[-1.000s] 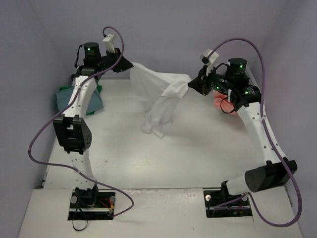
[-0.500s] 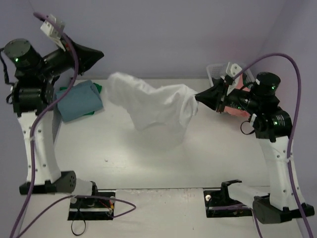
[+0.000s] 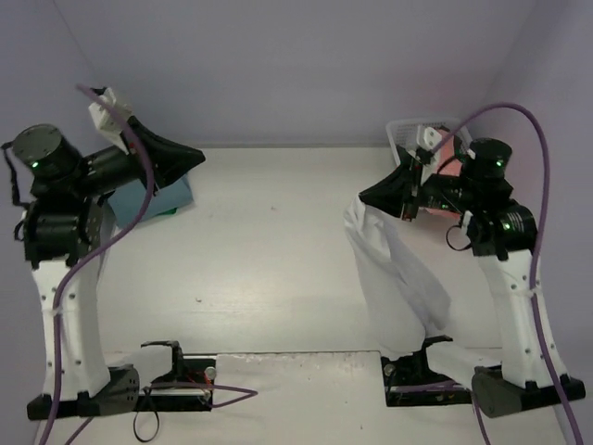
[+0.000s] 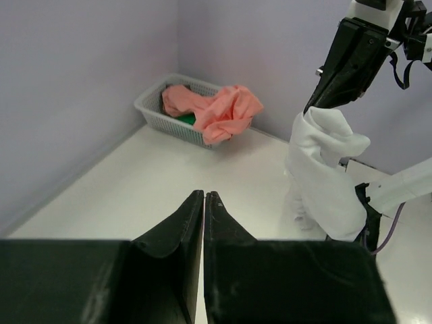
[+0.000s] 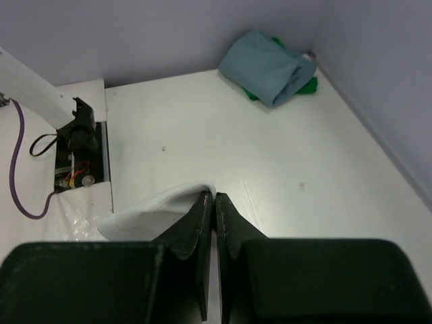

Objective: Fold and stack the t-shirts

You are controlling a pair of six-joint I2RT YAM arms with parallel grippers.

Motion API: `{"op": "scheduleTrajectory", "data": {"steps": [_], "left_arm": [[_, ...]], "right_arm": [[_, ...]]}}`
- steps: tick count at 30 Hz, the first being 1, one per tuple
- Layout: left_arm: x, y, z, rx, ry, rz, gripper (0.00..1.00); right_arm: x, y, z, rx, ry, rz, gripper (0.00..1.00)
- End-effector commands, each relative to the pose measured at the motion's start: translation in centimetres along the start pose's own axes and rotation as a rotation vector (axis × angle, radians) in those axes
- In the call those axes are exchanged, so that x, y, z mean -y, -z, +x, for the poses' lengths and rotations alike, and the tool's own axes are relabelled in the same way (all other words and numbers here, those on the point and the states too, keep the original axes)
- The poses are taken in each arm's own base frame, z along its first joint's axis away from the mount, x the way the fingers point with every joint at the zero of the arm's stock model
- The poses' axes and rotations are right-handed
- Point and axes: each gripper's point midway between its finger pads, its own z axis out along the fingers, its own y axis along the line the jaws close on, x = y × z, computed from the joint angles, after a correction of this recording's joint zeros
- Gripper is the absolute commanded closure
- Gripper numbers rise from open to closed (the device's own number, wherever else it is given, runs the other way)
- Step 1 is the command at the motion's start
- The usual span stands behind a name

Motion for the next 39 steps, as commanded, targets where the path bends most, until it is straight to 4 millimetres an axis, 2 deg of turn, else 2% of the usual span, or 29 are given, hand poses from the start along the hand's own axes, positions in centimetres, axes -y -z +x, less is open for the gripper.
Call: {"op": "scheduleTrajectory", "data": {"steps": [1,2,5,7,11,12,13,14,15,16,17,19,20,21,22,23,25,27,28,32,34,37,38,39], "left_arm": [[-6.0,-2.5,4.1,-0.059,0.117,-0.016,1.0],[-7.2,-2.8,4.9,-0.065,0.139,-0.04,1.0],[-8.8,-3.3,6.4,-0.081,0.158,-0.061,1.0],[-9.6,-3.4,7.0,-0.086,0.165,-0.079,1.0],[-10.7,-3.4,8.0,-0.087,0.149,-0.117,1.0],[-10.9,-3.5,8.6,-0.094,0.16,-0.125,1.0],[-11.0,-3.5,8.8,-0.096,0.157,-0.127,1.0],[-11.1,-3.4,9.2,-0.102,0.167,-0.129,1.0],[-11.1,-3.4,9.3,-0.103,0.166,-0.131,1.0],[-11.2,-3.4,9.4,-0.104,0.166,-0.136,1.0],[-11.2,-3.3,9.5,-0.105,0.165,-0.14,1.0],[-11.2,-3.2,10.1,-0.11,0.163,-0.148,1.0],[-11.3,-3.1,10.2,-0.109,0.159,-0.154,1.0],[-11.3,-3.0,10.9,-0.118,0.171,-0.158,1.0],[-11.4,-3.0,11.3,-0.124,0.174,-0.163,1.0],[-11.5,-2.9,11.7,-0.13,0.181,-0.166,1.0],[-11.3,-2.8,12.6,-0.147,0.202,-0.162,1.0],[-11.1,-2.6,13.0,-0.157,0.195,-0.163,1.0],[-11.0,-2.5,13.3,-0.162,0.196,-0.166,1.0],[-10.8,-2.2,14.0,-0.175,0.191,-0.174,1.0],[-10.8,-2.0,14.5,-0.186,0.193,-0.18,1.0],[-10.9,-1.7,15.3,-0.208,0.184,-0.195,1.0],[-10.8,-1.6,15.6,-0.218,0.184,-0.196,1.0],[-10.7,-1.3,16.2,-0.239,0.185,-0.199,1.0]], "right_arm": [[3.4,-1.6,2.1,-0.026,-0.015,0.0,1.0],[3.9,-1.7,2.0,-0.029,-0.006,0.011,1.0],[6.9,-2.7,3.0,-0.064,-0.028,0.069,1.0],[8.7,-4.3,4.0,-0.092,-0.045,0.091,1.0],[8.2,-9.1,6.2,-0.145,-0.055,0.019,1.0],[6.6,-11.6,7.1,-0.167,-0.055,-0.05,1.0],[5.9,-12.8,7.5,-0.181,-0.05,-0.071,1.0],[5.9,-14.4,9.0,-0.214,-0.068,-0.091,1.0],[5.4,-15.5,9.5,-0.224,-0.072,-0.119,1.0],[4.2,-17.0,9.0,-0.222,-0.056,-0.161,1.0],[4.4,-18.5,10.7,-0.259,-0.087,-0.178,1.0],[2.8,-20.9,10.8,-0.266,-0.07,-0.229,1.0],[3.5,-22.5,13.0,-0.32,-0.08,-0.195,1.0],[3.5,-23.6,13.9,-0.345,-0.083,-0.183,0.81],[3.3,-24.7,14.2,-0.359,-0.081,-0.174,0.68],[3.7,-25.5,16.9,-0.421,-0.119,-0.165,0.56],[4.5,-25.4,19.1,-0.48,-0.13,-0.111,0.41],[4.5,-24.4,19.8,-0.499,-0.109,-0.098,0.38],[4.1,-23.2,20.2,-0.511,-0.108,-0.087,0.27],[3.9,-19.8,20.4,-0.536,-0.085,-0.019,0.26],[4.7,-17.5,20.6,-0.554,-0.079,0.039,0.26],[6.5,-14.6,21.5,-0.603,-0.09,0.144,0.26],[7.8,-12.9,22.7,-0.633,-0.117,0.198,0.27],[8.6,-11.6,22.8,-0.64,-0.123,0.248,0.28]]}}
